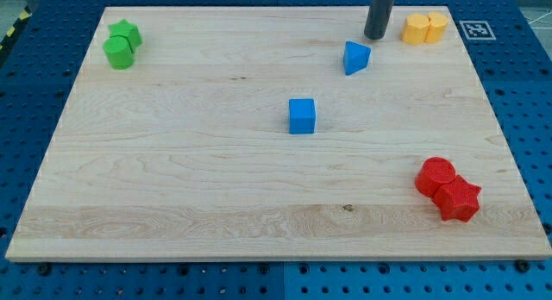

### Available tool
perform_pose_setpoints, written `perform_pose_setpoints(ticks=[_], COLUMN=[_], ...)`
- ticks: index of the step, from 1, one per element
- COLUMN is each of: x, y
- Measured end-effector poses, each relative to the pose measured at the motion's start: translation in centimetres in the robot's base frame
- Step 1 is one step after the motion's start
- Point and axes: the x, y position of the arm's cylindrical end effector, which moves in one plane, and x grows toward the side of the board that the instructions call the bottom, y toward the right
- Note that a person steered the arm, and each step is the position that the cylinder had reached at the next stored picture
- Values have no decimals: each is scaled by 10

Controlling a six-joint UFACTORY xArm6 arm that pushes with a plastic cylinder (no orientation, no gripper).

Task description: Push the blue triangle to the blue cube

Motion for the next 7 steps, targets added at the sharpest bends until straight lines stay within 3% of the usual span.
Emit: perform_pose_setpoints(ticks=[1,3,5,6,7], x=[3,55,80,85,36], y=[-18,-52,-80,-93,-85])
